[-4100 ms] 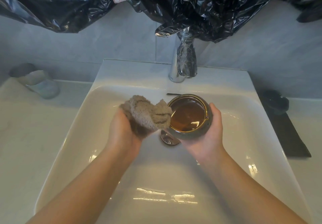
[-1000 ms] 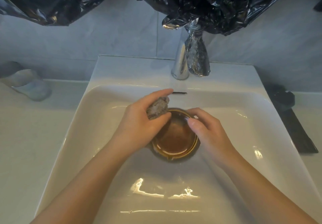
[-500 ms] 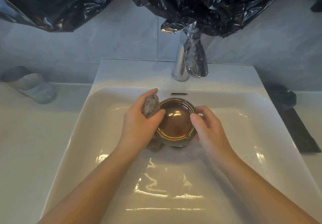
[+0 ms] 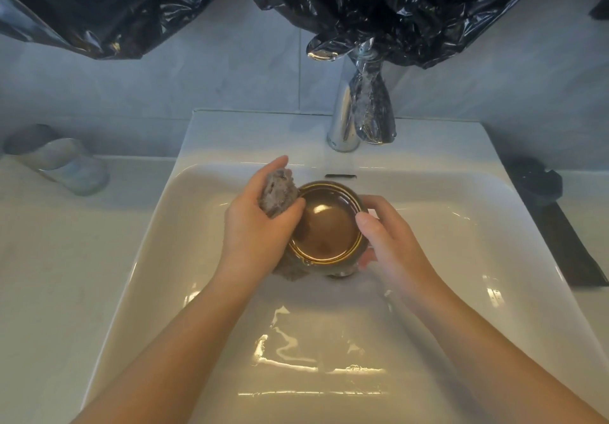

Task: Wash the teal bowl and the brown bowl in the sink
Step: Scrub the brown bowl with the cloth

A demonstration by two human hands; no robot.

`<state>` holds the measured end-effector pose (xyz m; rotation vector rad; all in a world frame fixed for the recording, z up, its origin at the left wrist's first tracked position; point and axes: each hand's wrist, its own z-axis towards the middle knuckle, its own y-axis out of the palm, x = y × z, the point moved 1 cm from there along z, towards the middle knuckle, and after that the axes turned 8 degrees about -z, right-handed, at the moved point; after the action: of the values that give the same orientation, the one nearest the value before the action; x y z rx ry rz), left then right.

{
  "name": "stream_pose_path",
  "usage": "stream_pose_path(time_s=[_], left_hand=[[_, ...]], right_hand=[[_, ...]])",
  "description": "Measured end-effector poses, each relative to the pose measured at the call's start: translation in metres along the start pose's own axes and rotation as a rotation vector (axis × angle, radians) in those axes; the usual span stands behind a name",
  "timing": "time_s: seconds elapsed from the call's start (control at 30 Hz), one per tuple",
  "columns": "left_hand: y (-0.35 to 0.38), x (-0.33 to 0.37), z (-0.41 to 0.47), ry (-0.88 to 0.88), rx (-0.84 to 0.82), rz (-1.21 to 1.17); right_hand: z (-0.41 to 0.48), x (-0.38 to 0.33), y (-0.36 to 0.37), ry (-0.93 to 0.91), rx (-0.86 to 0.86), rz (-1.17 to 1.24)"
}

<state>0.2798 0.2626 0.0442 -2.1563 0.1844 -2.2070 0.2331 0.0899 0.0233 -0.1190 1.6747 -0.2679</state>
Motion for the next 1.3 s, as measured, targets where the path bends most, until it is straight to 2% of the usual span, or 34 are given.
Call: stream_pose_path(time_s=[0.13,0.23,0.27,0.33,0.43,0.5,0.67,0.83,0.9,1.07,1.17,1.3], left_hand=[[-0.004,0.003,0.003,0.001,-0.194,-0.005],[-0.006,0.007,0.001,-0.043,-0.436,0.083],[-0.006,0.008,0.001,-0.053,-0.46,0.115],[-0.006,0.008,0.002,-0.023,-0.357,0.116],[-0.005,0.007,0.003,-0.021,-0.058,-0.003],[-0.004,0.007,0.001,-0.026,0.017,-0.044],[-0.007,0.014,0.001,-0.021,-0.154,-0.029],[-0.011,0.015,0.003,-0.08,-0.355,0.056],[-0.009,0.013,0.003,-0.095,-0.32,0.05],[-0.002,0.012,0.0,-0.093,0.024,-0.078],[0.0,0.011,-0.002,-0.098,-0.013,-0.071],[-0.005,0.014,0.001,-0.127,-0.202,-0.038]], right_hand=[[0.0,-0.003,-0.003,-0.024,-0.035,0.018],[0.0,-0.003,-0.001,0.022,-0.174,-0.066],[0.001,-0.001,-0.001,0.039,-0.197,-0.091],[0.001,0.0,-0.003,0.056,-0.176,-0.083],[0.002,0.0,-0.008,0.057,-0.117,-0.018],[0.001,-0.003,-0.005,0.016,-0.09,-0.004],[0.001,-0.003,-0.005,-0.038,-0.036,0.029],[0.002,-0.003,-0.006,-0.012,-0.18,-0.079],[0.001,-0.003,-0.006,0.008,-0.19,-0.079],[0.001,-0.004,-0.004,0.067,-0.117,-0.022],[0.001,-0.004,-0.003,0.028,-0.075,-0.062],[0.001,-0.003,-0.008,-0.02,-0.156,-0.131]])
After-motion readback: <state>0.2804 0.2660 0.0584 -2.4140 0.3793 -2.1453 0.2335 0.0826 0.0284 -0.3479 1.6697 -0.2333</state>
